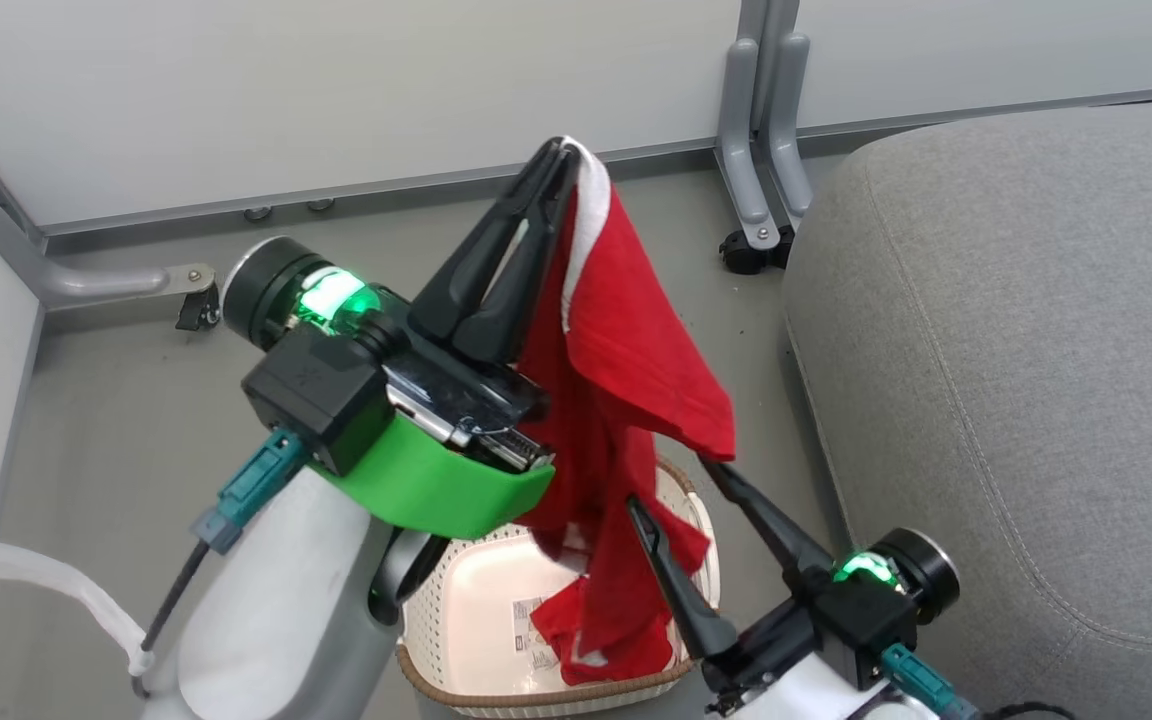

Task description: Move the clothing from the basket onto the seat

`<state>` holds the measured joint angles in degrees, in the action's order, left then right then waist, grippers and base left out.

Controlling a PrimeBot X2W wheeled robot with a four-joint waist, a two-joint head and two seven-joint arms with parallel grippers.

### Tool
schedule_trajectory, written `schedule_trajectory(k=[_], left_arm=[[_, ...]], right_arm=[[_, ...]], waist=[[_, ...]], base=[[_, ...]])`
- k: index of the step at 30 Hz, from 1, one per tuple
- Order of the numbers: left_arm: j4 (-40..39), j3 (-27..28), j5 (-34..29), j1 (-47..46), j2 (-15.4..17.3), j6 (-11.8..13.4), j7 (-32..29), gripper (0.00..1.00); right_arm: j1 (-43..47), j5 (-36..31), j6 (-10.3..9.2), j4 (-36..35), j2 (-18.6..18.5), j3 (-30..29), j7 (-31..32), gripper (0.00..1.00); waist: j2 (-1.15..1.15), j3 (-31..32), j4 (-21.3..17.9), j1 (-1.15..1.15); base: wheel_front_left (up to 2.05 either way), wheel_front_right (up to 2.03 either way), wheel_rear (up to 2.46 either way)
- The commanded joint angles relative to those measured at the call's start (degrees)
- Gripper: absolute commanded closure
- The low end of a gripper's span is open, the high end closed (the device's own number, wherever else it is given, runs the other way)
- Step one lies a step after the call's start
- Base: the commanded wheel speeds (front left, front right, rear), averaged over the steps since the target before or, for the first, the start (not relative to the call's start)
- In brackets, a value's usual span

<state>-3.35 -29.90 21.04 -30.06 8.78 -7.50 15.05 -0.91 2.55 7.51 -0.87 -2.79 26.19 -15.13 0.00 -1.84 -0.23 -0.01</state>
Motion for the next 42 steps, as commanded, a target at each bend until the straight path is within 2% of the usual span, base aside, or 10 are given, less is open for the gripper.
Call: schedule_trajectory(k=[1,13,14,15,16,29,30,31,32,42], left_arm=[[-0.5,-0.7,-0.3,-0.4,-0.1,0.0,0.1,1.0],[-5.2,-7.1,0.9,1.0,0.6,0.0,-2.6,1.0],[-5.4,-7.8,1.1,1.1,0.8,0.0,-2.9,1.0],[-5.7,-8.2,1.1,1.1,1.0,0.0,-3.4,1.0],[-5.9,-8.8,1.3,1.2,1.4,0.0,-4.0,1.0],[-4.7,-9.6,2.8,2.5,6.1,0.1,-7.0,1.0],[-4.3,-9.5,2.9,2.5,6.4,0.1,-6.9,0.73],[-4.0,-9.5,3.0,2.6,6.8,0.1,-6.9,0.53],[-3.4,-9.5,2.7,2.7,7.3,0.2,-6.8,0.0],[-2.0,-11.3,2.3,3.8,11.0,0.2,-5.4,0.0]], right_arm=[[-1.0,-0.2,-0.04,0.4,-0.1,-0.3,0.0,0.0],[-4.1,-2.7,-0.05,5.0,-0.1,-5.3,0.0,0.0],[-4.4,-3.1,-0.05,5.7,-0.1,-5.3,0.0,0.11],[-4.6,-2.7,-0.05,6.0,-0.2,-5.5,0.0,0.74],[-4.7,-2.4,-0.05,6.5,-0.2,-5.7,0.0,1.0],[-5.3,0.7,-0.05,2.9,-0.2,-9.8,0.0,1.0],[-5.2,0.7,-0.05,2.2,-0.2,-10.4,0.0,1.0],[-5.2,0.7,-0.05,1.6,-0.2,-11.1,0.0,1.0],[-5.1,0.9,-0.05,0.7,-0.2,-11.9,0.0,1.0],[-4.7,1.4,-0.05,-5.5,-0.1,-16.9,0.0,1.0]], waist=[[0.0,0.1,0.2,0.01],[0.0,-0.8,1.8,0.01],[0.0,-1.0,2.0,0.01],[0.0,-1.1,2.1,0.01],[0.0,-1.3,2.3,0.01],[0.0,-4.6,2.8,0.01],[0.0,-5.1,2.6,0.01],[0.0,-5.4,2.4,0.01],[0.0,-5.9,2.1,0.01],[0.0,-9.5,-1.7,0.01]], base=[[0.0,0.0,0.0],[0.0,0.0,0.0],[0.0,0.0,0.0],[0.0,0.0,0.0],[0.0,0.0,0.0],[0.0,0.0,0.0],[0.0,0.0,0.0],[0.0,0.0,0.0],[0.0,0.0,0.0],[0.0,0.0,0.0]])
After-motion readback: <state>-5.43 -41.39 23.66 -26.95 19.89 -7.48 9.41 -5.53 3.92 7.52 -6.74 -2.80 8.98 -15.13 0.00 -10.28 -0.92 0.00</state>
